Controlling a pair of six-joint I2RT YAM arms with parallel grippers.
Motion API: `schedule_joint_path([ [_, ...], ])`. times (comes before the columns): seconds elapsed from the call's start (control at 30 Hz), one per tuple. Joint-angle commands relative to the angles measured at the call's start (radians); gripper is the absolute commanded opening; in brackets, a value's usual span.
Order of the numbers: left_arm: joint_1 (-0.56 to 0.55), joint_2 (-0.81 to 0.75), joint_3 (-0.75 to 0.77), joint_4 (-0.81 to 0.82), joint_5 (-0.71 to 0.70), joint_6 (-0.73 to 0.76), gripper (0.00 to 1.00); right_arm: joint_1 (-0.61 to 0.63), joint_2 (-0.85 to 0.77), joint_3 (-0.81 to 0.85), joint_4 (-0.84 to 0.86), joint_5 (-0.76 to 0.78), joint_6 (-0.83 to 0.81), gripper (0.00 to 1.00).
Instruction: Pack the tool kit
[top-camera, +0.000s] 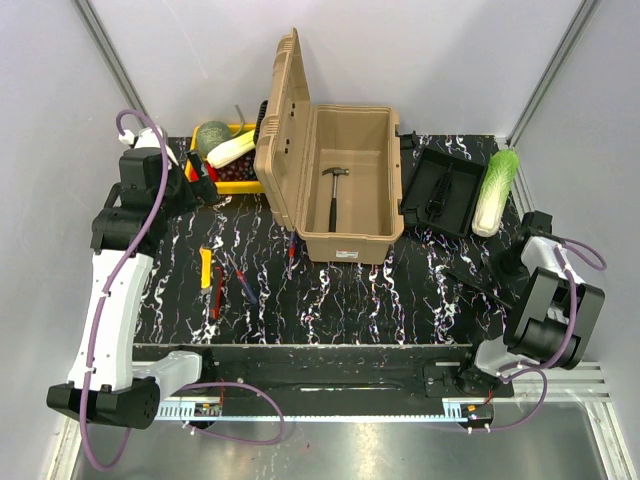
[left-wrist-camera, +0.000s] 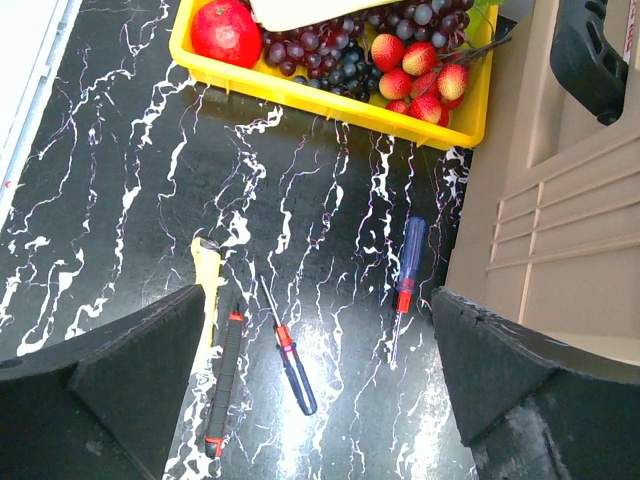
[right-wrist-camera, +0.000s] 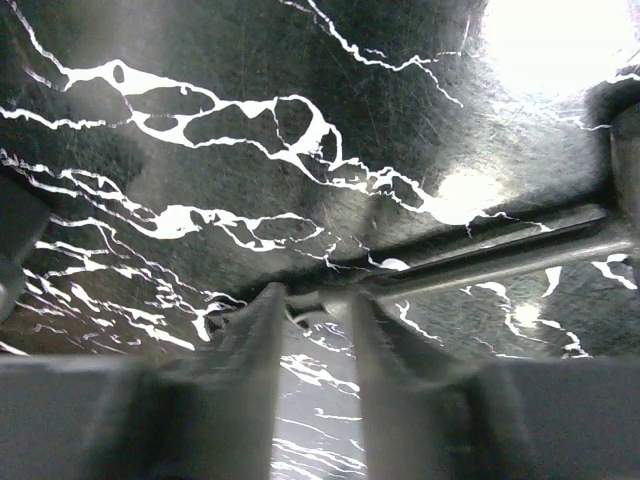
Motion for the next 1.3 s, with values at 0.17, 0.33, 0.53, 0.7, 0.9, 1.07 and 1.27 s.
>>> schedule_joint_path([
  [0.17,-0.004,-0.024,-0.013,0.041,0.023,-0.017,0.99,0.031,-0.077,0.007,-0.031,0.020,0.152,0.77],
  [0.33,-0.004,-0.027,-0.013,0.040,0.023,-0.019,0.99,0.034,-0.053,-0.016,-0.021,0.015,0.266,0.77],
  [0.53,-0.004,-0.024,-0.010,0.040,0.010,-0.016,0.99,0.034,-0.043,-0.065,-0.001,0.064,0.418,0.71],
  [0.7,-0.004,-0.015,-0.002,0.042,0.001,-0.010,0.99,0.036,-0.013,-0.071,0.011,0.103,0.479,0.70],
  [0.9,-0.004,0.000,0.011,0.040,-0.002,-0.008,0.99,0.034,0.044,-0.059,0.020,0.149,0.556,0.65],
  [1.07,-0.004,0.009,0.031,0.034,-0.028,-0.004,0.99,0.034,0.081,-0.026,0.000,0.196,0.590,0.54],
  [1.27,-0.004,0.020,0.051,0.034,-0.039,-0.004,0.99,0.034,0.122,-0.039,-0.001,0.204,0.617,0.33],
])
